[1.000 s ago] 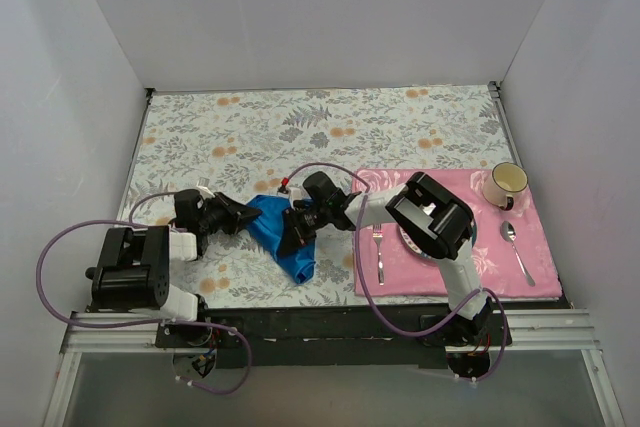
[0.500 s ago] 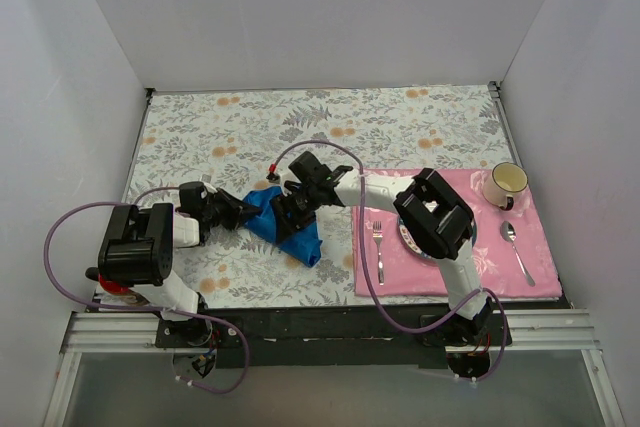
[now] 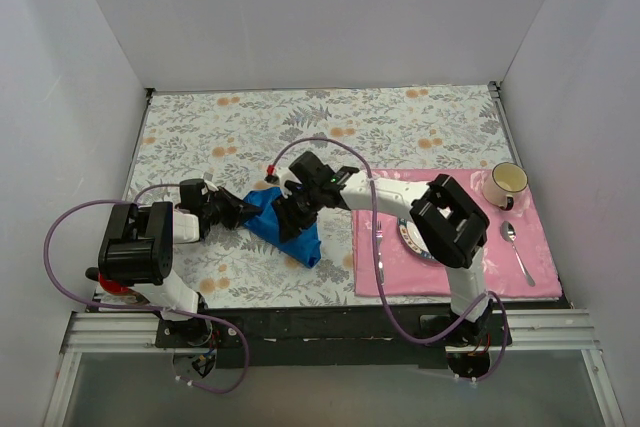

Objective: Fold the napkin, place the utensils inside, and roll it up
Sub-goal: Roll the napkin with the utensil

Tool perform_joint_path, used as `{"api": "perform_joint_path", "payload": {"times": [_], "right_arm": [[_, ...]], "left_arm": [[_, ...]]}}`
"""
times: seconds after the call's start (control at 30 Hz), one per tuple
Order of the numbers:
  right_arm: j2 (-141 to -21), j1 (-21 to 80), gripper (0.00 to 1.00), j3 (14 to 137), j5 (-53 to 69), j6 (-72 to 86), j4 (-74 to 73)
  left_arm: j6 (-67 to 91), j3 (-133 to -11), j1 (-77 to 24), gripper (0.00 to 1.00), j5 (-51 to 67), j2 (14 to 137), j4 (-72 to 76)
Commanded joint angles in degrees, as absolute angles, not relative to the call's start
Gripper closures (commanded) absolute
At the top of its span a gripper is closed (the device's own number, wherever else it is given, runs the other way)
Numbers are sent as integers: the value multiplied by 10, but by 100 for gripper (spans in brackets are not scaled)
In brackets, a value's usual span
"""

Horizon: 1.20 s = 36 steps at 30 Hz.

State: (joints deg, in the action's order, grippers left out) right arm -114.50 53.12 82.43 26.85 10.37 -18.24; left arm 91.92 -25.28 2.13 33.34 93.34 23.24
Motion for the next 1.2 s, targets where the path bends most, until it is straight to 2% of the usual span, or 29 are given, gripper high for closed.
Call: {"api": "perform_joint_path", "payload": {"times": [0.0,0.03,0.17,0.27,0.4,0.53,0.63,0.7,0.83,0.97,1.03,1.17], "right_arm": [[-1094,530,53,708,306,128,-82],[-1090,528,55,662,298,129,-70],[-1070,526,55,610,244,109,-83],[-1056,530,55,644,222,87,-121],[-1037,537,44,721,202,75,-196],[-1023,550,43,741,214,90,-191],[-1014,552,44,696,229,105,-146],[-1008,551,51,659,222,118,-126],[-1005,551,56,552,207,128,-65],[-1026,555,61,535,176,120,-95],[-1011,569,61,542,148,114,-116],[-967,588,54,604,96,99,-176]], "left_arm": [[869,-250,25,100,258,958,158],[867,-255,25,100,257,957,152],[860,-259,25,100,258,956,144],[860,-262,25,100,259,959,145],[860,-265,25,100,263,960,141],[855,-269,25,100,263,962,134],[855,-271,25,100,264,965,133],[855,-271,25,100,265,965,133],[853,-270,25,100,264,965,129],[852,-272,25,100,265,968,126],[850,-272,25,100,265,966,122],[847,-279,26,100,265,967,113]]}}
